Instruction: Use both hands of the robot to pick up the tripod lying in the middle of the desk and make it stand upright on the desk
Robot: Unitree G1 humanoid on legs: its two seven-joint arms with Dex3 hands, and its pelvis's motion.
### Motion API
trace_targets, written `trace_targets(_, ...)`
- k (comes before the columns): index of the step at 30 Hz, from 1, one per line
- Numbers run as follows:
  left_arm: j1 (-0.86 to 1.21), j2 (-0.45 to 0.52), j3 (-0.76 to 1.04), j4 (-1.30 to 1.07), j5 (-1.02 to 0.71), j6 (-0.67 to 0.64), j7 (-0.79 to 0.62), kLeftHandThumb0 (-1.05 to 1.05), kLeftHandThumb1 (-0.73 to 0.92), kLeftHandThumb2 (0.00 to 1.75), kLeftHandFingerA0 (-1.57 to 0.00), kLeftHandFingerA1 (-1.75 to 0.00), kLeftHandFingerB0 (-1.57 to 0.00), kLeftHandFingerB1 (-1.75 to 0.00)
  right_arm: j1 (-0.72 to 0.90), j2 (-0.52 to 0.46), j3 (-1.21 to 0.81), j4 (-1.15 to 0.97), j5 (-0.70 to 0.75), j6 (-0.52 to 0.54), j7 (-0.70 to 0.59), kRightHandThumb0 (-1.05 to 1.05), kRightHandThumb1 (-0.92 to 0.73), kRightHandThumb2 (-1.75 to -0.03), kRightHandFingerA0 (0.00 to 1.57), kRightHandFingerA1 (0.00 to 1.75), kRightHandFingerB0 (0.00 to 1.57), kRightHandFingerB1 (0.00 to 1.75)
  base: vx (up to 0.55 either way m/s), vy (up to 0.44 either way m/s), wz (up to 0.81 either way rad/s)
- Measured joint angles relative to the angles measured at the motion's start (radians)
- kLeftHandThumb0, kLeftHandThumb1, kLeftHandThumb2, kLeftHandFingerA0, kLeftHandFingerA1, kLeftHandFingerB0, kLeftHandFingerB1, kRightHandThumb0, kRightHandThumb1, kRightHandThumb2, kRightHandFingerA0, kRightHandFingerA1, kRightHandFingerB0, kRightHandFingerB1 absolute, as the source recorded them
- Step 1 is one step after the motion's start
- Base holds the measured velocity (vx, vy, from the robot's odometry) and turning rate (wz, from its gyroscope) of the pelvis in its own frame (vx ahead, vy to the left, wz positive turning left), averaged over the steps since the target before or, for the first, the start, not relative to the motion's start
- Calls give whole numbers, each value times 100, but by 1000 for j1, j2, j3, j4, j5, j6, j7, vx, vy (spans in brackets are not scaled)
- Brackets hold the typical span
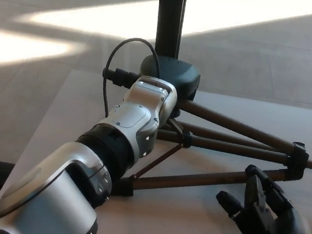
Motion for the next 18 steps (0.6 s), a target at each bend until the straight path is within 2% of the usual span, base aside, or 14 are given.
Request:
trace_targets(1,2,1,0,-2,0,-3,3,-27,74,74,-74,-116,-74,-86,-1,0,-4,4,10,5,-8,-49,-58,-89,40,72,33,60,0,0,0)
trace_targets(2,5,3,3,-4,-1,-7,7,-27,76,74,-73,-95,-71,-78,-1,0,-9,8,22,11,-18,-45,-75,-61,36,69,29,49,0,0,0)
trace_targets(3,7,4,5,-5,-1,-10,11,-27,77,74,-67,-86,-66,-71,-1,0,-12,12,33,17,-28,-46,-76,-64,30,67,23,47,0,0,0)
trace_targets(4,9,6,5,-6,-1,-13,15,-27,77,74,-68,-91,-66,-71,-1,0,-15,16,42,23,-37,-52,-63,-84,26,64,20,52,0,0,0)
trace_targets(5,9,8,5,-6,-1,-17,17,-29,79,71,-71,-111,-68,-75,-1,0,-16,20,51,27,-44,-53,-65,-84,22,62,17,51,0,0,0)
trace_targets(7,10,13,5,-7,-1,-23,19,-29,79,71,-71,-111,-68,-75,-1,0,-18,29,71,36,-61,-53,-65,-84,22,62,17,51,0,0,0)
trace_targets(8,11,15,6,-9,-1,-25,21,-31,82,70,-73,-129,-68,-82,-1,0,-18,34,81,40,-69,-54,-66,-84,18,62,13,50,0,0,0)
trace_targets(10,14,19,7,-14,-1,-29,24,-27,78,73,-57,-96,-66,-78,-2,0,-18,37,99,43,-81,-55,-69,-84,13,62,11,51,0,0,0)
trace_targets(12,18,24,8,-24,-1,-32,26,-26,77,72,-62,-109,-63,-73,-2,0,-15,36,117,43,-94,-56,-73,-82,7,63,7,50,0,0,0)
trace_targets(13,20,27,8,-27,-1,-33,27,-26,78,73,-68,-122,-65,-77,-2,0,-13,35,124,42,-101,-32,-72,-118,4,57,2,54,0,0,0)
trace_targets(14,21,29,9,-30,-1,-34,27,-28,80,72,-70,-118,-59,-70,-2,0,-10,34,131,42,-105,-50,-82,-65,1,57,4,35,0,0,0)
trace_targets(15,21,33,9,-34,-1,-37,27,-29,80,72,-77,-138,-65,-80,-2,0,-7,31,139,42,-112,-48,-79,-68,0,45,4,27,0,0,0)
trace_targets(17,22,39,10,-39,0,-40,27,-29,79,72,-79,-137,-69,-85,-3,0,-2,27,151,40,-122,-49,-78,-67,0,51,1,32,0,0,0)
trace_targets(18,22,43,10,-40,0,-41,27,-30,79,71,-82,-136,-70,-84,-3,0,1,25,155,40,-127,-54,-66,-88,0,42,0,29,0,0,0)
